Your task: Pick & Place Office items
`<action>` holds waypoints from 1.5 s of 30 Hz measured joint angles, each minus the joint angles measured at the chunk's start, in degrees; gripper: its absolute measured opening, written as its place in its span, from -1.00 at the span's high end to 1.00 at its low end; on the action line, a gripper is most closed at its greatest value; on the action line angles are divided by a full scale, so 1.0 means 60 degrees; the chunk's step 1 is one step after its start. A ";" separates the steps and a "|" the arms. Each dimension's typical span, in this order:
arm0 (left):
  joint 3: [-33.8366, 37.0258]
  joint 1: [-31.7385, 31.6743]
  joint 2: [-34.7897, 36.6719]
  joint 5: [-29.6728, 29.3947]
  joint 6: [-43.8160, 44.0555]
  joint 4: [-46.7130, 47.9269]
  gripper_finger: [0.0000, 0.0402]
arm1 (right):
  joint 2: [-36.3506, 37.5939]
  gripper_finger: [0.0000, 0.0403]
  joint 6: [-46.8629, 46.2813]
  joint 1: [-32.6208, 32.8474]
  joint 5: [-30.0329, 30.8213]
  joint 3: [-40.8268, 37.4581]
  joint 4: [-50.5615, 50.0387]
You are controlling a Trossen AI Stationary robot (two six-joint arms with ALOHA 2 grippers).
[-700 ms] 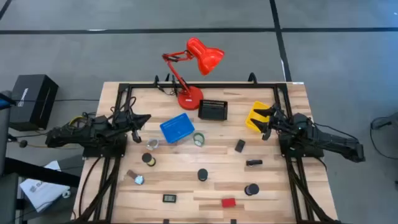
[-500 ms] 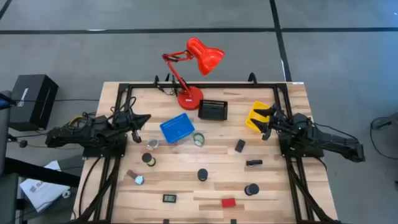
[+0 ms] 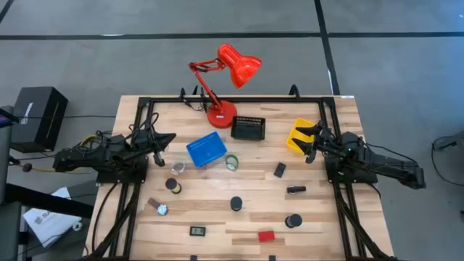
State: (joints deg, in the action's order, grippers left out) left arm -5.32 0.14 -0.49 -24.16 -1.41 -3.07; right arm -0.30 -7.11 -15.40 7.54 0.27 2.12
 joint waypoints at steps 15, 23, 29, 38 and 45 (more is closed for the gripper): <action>-0.0004 0.0000 0.0002 0.0004 0.0000 0.0000 1.00 | -0.0003 -0.24 0.0000 -0.0001 -0.0002 0.0000 0.0002; -0.0001 0.0001 0.0000 0.0256 0.1775 -0.0556 1.00 | -0.0003 -0.24 0.0000 -0.0003 -0.0001 0.0001 0.0000; -0.0004 0.0004 0.0004 0.0280 0.1770 -0.1220 1.00 | -0.0002 -0.24 0.0000 -0.0002 0.0000 0.0002 0.0000; -0.0004 0.0004 -0.0853 0.1649 0.2011 -0.1483 1.00 | -0.0003 -0.24 0.0000 0.0000 -0.0001 0.0001 -0.0001; -0.0004 0.0001 -0.2361 0.1821 0.1033 -0.4516 1.00 | 0.0000 -0.24 0.0022 -0.0025 0.0002 0.0053 0.0713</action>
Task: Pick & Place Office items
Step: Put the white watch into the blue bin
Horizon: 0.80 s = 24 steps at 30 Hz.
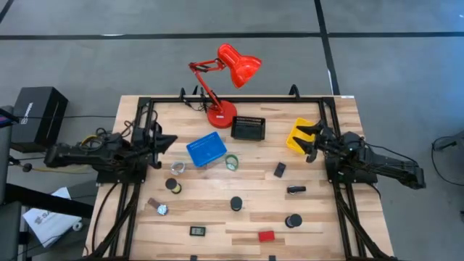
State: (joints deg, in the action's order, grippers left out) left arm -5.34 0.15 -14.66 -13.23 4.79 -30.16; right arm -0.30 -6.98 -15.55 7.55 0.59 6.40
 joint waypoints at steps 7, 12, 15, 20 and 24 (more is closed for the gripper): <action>-0.1757 -0.0030 -0.1398 -0.1081 -0.1565 -0.0826 1.00 | -0.0004 -0.24 -0.0063 0.0025 -0.0004 0.0140 0.0895; -0.4890 -0.0026 -0.3207 -0.1902 -0.1492 0.5018 1.00 | 0.0000 -0.24 -0.0127 -0.0012 0.0000 0.0144 0.0906; -0.6531 -0.0030 -0.4627 -0.2781 -0.0711 0.8005 0.99 | 0.0000 -0.24 0.0232 -0.0054 -0.0001 0.0144 0.0903; -0.7997 -0.0030 -0.6670 -0.2542 0.0804 1.0355 0.88 | 0.0000 -0.24 0.0237 -0.0051 0.0000 0.0162 0.0658; -0.8167 -0.0031 -0.7831 -0.1750 0.1817 1.1330 0.67 | 0.0000 -0.24 0.0236 -0.0047 0.0000 0.0166 0.0528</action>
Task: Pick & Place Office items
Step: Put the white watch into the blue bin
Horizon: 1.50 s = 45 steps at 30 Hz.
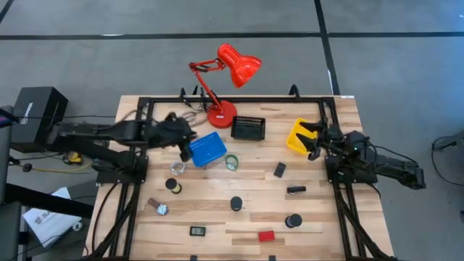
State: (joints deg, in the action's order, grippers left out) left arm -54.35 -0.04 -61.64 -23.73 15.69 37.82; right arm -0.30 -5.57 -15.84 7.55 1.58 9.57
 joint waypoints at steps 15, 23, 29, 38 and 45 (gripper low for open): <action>0.1360 -0.0429 -0.2218 0.3346 0.4296 0.2193 0.10 | 0.0000 -0.24 -0.0002 0.0000 -0.0002 0.0013 -0.0413; 0.1954 -0.0418 -0.2832 0.3541 0.4451 0.1911 0.16 | 0.0000 -0.24 -0.0005 0.0000 0.0000 0.0015 -0.0422; 0.2014 -0.0418 -0.2813 0.3786 0.4634 0.1721 0.20 | 0.0000 -0.24 -0.0004 0.0000 0.0000 0.0021 -0.0455; 0.3073 -0.0418 -0.2809 0.4281 0.4887 0.0241 0.23 | 0.0000 -0.24 -0.0006 0.0000 -0.0002 0.0022 -0.0812; 0.3257 -0.0363 -0.2809 0.4257 0.4110 0.0086 0.57 | 0.0000 -0.24 -0.0006 0.0000 0.0000 0.0022 -0.0806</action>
State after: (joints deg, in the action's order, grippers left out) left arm -34.81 -2.22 -78.50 1.81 40.35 38.34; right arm -0.30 -5.61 -15.84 7.55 1.72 4.73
